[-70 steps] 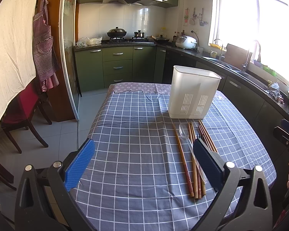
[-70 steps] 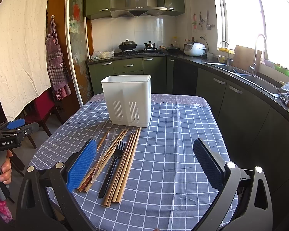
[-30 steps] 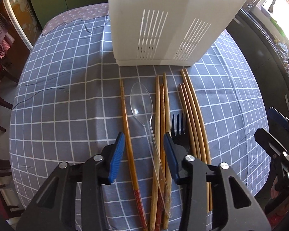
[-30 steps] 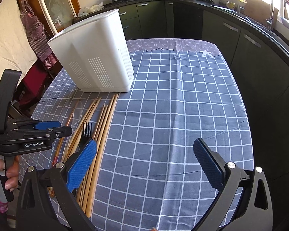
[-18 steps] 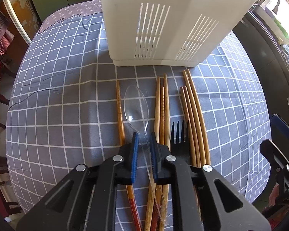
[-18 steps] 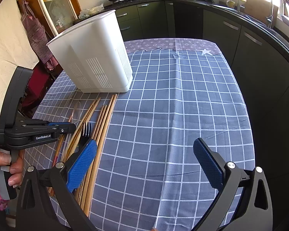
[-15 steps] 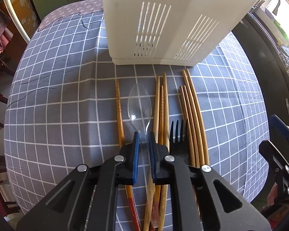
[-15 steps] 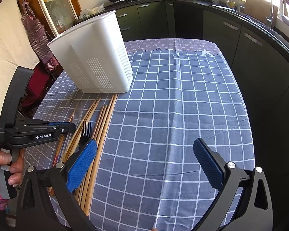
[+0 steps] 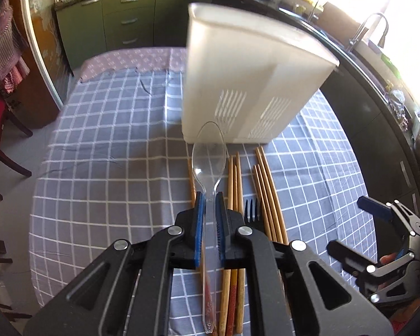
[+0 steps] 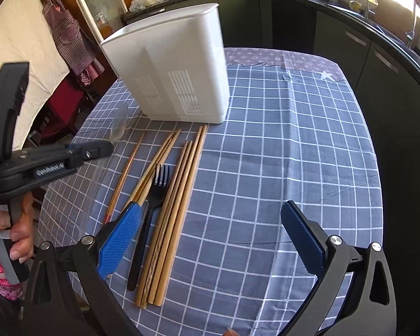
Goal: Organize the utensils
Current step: 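Lift the spoon with the left tool while the right tool grasps the black fork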
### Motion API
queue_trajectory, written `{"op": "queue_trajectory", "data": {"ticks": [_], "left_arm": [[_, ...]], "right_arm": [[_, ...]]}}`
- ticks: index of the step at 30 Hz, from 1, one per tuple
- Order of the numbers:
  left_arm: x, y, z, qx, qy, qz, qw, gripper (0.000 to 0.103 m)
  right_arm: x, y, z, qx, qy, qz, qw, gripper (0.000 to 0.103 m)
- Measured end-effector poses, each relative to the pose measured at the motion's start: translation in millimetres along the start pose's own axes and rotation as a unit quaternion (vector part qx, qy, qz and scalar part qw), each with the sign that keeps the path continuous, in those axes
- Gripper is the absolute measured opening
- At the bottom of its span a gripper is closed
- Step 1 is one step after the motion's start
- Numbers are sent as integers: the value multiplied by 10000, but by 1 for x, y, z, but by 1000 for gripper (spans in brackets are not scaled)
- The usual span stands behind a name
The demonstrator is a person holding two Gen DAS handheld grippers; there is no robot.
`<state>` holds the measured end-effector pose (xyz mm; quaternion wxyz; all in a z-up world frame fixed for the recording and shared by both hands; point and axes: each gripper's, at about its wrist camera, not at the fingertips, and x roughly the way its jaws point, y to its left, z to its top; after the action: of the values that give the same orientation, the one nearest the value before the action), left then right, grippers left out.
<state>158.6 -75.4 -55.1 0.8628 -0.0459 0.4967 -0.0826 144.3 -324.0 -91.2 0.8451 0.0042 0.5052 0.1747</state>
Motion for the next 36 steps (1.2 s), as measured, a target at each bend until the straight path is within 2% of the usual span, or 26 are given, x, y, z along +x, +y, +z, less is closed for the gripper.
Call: {"op": "queue_trajectory", "data": {"ticks": [2,6,7,9,11,14,18,26,32,36], "left_arm": [[-24,7,0,16,-387,114,9992,9],[-60,19,0,120,-926,330,9951,9],[-65,21,0,143,-994,351,9943,9],[-72,24,-3,170,-1068,349,9935,9],[-75,29,-6,180,-1103,317,9932,9],[-76,34,-9,192,-1104,242,9934,9],[-73,37,-14,208,-1118,174,9934,9],[-71,37,-16,339,-1140,62,9929,9],[-70,37,-16,378,-1174,23,9924,9],[-68,38,-16,400,-1170,24,9923,9]], "right_arm": [[7,15,4,-130,146,1,9998,86],[27,45,8,-409,512,-116,9978,57],[33,50,8,-455,608,-140,9970,54],[45,57,9,-477,802,-192,9955,40],[55,59,8,-383,990,-133,9943,34],[69,60,6,-242,1234,-99,9920,19],[77,63,6,-181,1382,-152,9901,14],[88,72,6,-168,1566,-315,9870,14],[91,86,3,-307,1446,-505,9877,13],[87,82,1,-149,1316,-279,9908,10]]}}
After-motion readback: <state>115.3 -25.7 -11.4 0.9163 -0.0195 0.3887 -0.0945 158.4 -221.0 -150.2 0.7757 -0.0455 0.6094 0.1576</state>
